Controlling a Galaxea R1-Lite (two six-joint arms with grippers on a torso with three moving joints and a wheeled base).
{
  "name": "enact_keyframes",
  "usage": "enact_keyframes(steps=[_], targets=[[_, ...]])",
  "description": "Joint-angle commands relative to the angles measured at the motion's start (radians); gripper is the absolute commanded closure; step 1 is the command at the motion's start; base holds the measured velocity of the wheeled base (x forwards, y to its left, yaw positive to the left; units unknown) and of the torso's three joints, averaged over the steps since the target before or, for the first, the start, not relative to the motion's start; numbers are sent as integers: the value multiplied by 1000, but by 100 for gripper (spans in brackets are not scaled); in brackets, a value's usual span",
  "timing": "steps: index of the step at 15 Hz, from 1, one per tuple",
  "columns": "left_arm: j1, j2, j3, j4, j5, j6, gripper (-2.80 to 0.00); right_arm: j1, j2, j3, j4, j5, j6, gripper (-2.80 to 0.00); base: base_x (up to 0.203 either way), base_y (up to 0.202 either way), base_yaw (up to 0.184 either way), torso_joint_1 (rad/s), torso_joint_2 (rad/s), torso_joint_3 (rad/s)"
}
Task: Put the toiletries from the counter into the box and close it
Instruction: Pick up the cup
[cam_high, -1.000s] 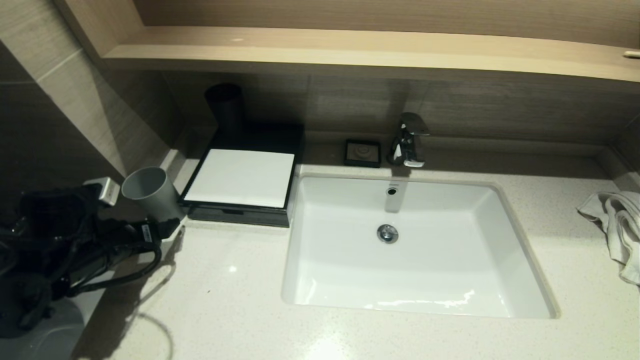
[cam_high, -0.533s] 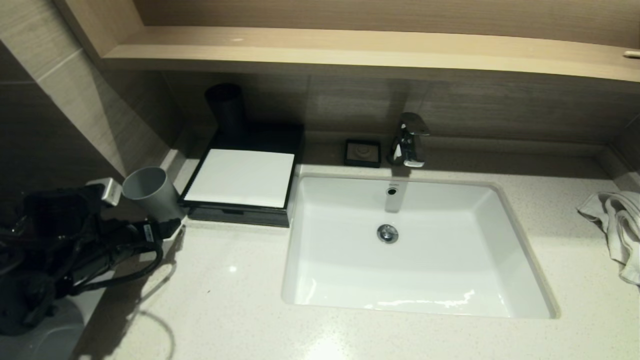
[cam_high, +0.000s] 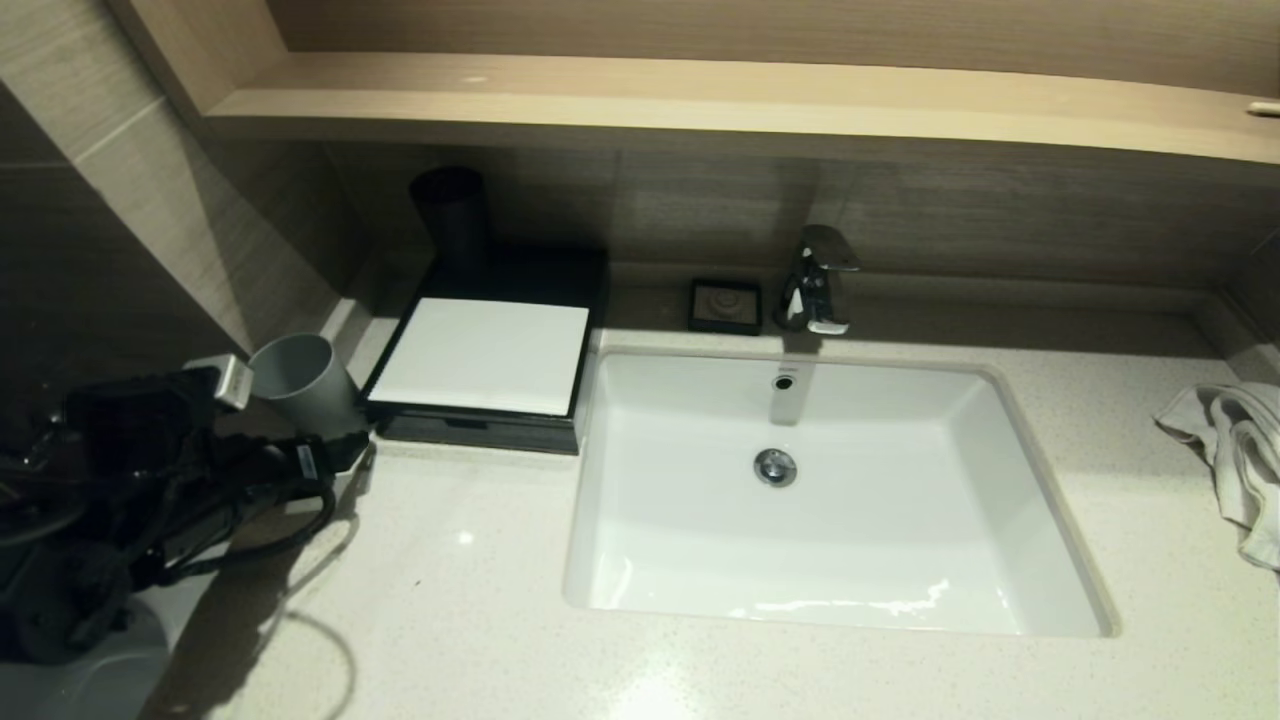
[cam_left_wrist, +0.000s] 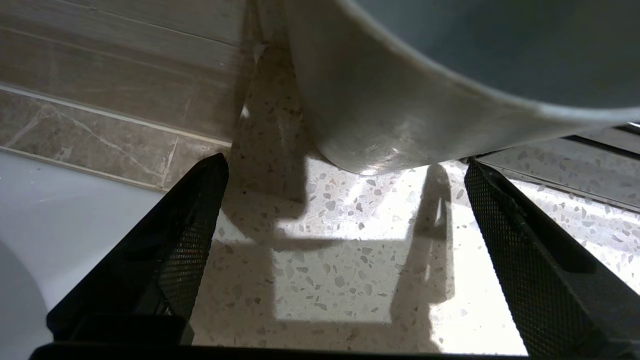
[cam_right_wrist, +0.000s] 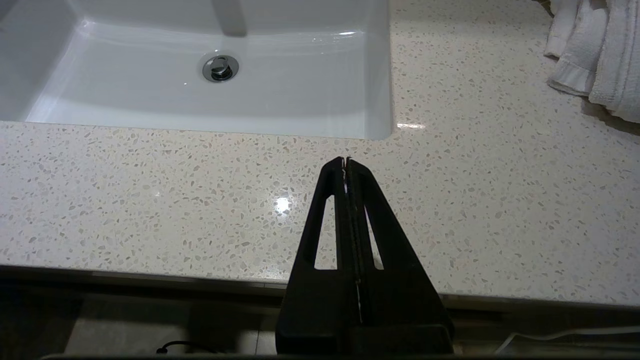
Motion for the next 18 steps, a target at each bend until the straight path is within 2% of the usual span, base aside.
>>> enact_keyframes(steps=[1,18], targets=[[-1,14,-7,-6,1,-2,-280,0,0,0,0,-1,0,0,0,0,0,0,0,0],[0,57,-48,-8,6,-2,-280,0,0,0,0,0,0,0,0,0,0,0,0,0]])
